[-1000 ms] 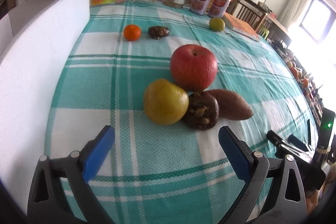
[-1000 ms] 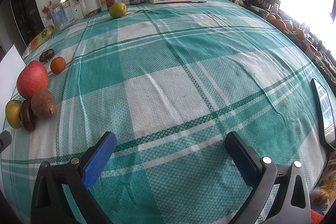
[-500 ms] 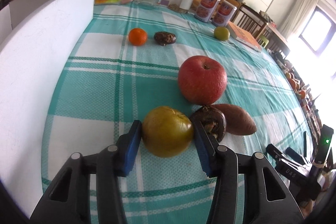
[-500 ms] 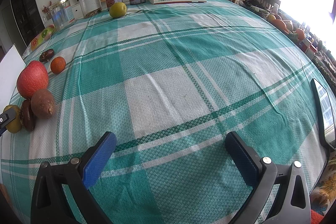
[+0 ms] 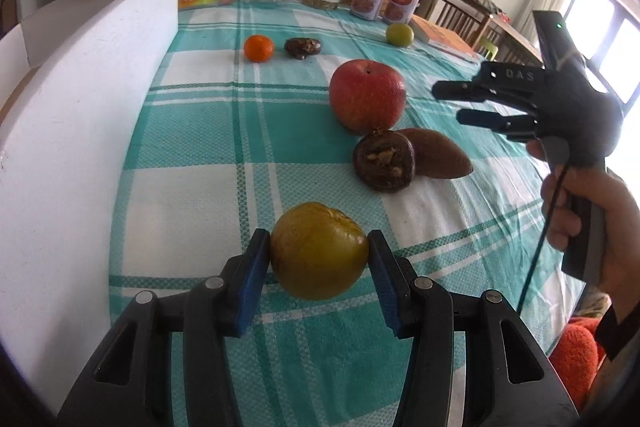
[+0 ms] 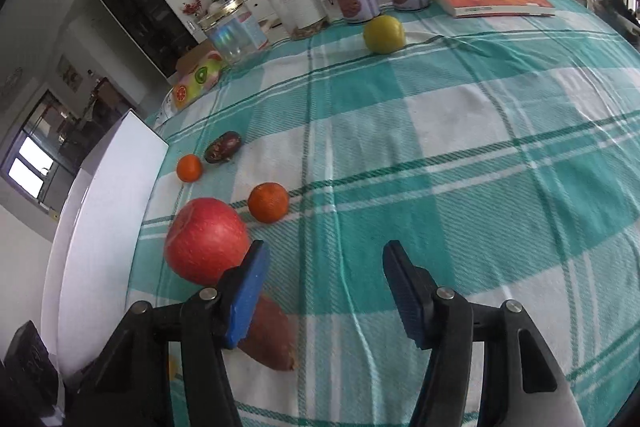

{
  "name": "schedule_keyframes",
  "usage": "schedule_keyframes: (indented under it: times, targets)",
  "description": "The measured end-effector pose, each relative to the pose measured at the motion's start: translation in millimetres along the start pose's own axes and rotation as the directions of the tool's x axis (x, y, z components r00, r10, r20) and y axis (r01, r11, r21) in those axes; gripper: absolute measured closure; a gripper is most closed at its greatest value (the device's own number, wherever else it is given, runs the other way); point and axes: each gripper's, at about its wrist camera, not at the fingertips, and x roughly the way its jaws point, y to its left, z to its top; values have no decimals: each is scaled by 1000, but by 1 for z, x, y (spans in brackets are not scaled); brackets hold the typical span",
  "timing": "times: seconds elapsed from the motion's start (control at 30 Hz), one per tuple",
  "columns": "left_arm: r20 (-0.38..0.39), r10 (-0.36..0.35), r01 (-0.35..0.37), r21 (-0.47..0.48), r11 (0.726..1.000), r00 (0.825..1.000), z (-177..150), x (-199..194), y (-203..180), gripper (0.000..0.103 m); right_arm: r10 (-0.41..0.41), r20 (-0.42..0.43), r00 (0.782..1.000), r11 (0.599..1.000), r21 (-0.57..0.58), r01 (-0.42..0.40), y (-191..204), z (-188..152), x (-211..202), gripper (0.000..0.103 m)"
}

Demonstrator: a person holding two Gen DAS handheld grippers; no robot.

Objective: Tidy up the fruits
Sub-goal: 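Grasp the yellow-green pear with the left tool while the right tool grasps a tangerine, then carry the pear and tangerine over the box and open both tools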

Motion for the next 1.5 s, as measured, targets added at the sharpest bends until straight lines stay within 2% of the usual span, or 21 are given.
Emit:
schedule_keyframes:
  times: [0.1, 0.17, 0.23, 0.33, 0.37, 0.4, 0.43, 0.5, 0.63, 0.7, 0.77, 0.83, 0.9, 0.97, 1.07, 1.1, 1.17, 1.27, 1.4, 1.43, 1.5]
  targets:
    - [10, 9, -9, 23, 1000, 1000, -2, -1, -3, 52, 41, -45, 998, 998, 38, -39, 13, 21, 26, 44]
    - [13, 9, -9, 28, 1000, 1000, -3, -1, -3, 52, 5, -85, 996, 1000, 8, -4, 24, 30, 43, 45]
    - [11, 3, -3, 23, 1000, 1000, -3, -1, -1, 52, -12, -130, 991, 999, 32, 17, 25, 34, 56, 50]
    - [13, -3, 3, 20, 1000, 1000, -3, -1, -1, 52, -42, -173, 984, 998, 33, 49, 27, 37, 62, 58]
    - [14, -2, 2, 20, 1000, 1000, -3, -1, -1, 52, -47, -189, 981, 999, 5, 49, 31, 37, 63, 67]
    - [15, -1, 1, 20, 1000, 1000, -3, -1, -1, 52, -30, -201, 979, 1000, 1, 31, 33, 36, 62, 73]
    - [13, 0, 0, 20, 1000, 1000, -3, -1, -1, 52, -32, -210, 977, 999, -4, 32, 33, 35, 60, 73]
    - [8, -16, 16, 9, 1000, 1000, -3, -3, 0, 52, -47, -183, 982, 999, -15, 45, 31, 31, 47, 74]
    - [23, -74, 74, -16, 997, 997, -2, -24, -1, 52, -13, -73, 997, 1000, 17, 14, 22, 15, -6, 74]
    - [26, -129, 130, -31, 991, 991, 1, -43, -4, 52, 28, -49, 998, 1000, 10, -28, 29, 1, -31, 74]
    - [35, -210, 212, -56, 976, 977, 6, -70, -4, 52, 101, -49, 994, 995, -10, -101, 48, -16, -50, 74]
    - [67, -275, 280, -77, 957, 959, 10, -102, 0, 52, 197, -63, 978, 979, -36, -199, 79, -32, -63, 74]
    - [116, -284, 295, -92, 951, 952, 14, -136, 13, 52, 295, -88, 952, 951, -70, -301, 120, -47, -67, 73]
    - [166, -225, 245, -115, 963, 960, 15, -163, 35, 52, 363, -118, 924, 918, -124, -376, 164, -64, -71, 73]
    - [204, -75, 113, -184, 976, 976, 8, -189, 80, 52, 426, -205, 881, 863, -200, -463, 226, -92, -66, 73]
    - [200, -15, 59, -212, 976, 980, 4, -193, 96, 52, 436, -238, 868, 845, -225, -486, 245, -103, -63, 73]
    - [167, 104, -57, -267, 962, 981, -6, -192, 128, 52, 425, -296, 855, 815, -287, -504, 277, -124, -55, 73]
    - [97, 213, -171, -327, 929, 972, -21, -181, 166, 52, 368, -357, 858, 796, -356, -489, 306, -150, -36, 73]
    - [27, 281, -253, -361, 898, 959, -27, -161, 186, 50, 274, -372, 887, 804, -417, -423, 318, -169, -14, 70]
    - [29, 287, -258, -359, 897, 957, -25, -160, 186, 48, 263, -366, 893, 808, -422, -411, 318, -168, -12, 68]
    - [57, 301, -263, -353, 898, 952, -17, -164, 181, 25, 278, -334, 901, 810, -423, -406, 317, -160, -19, 63]
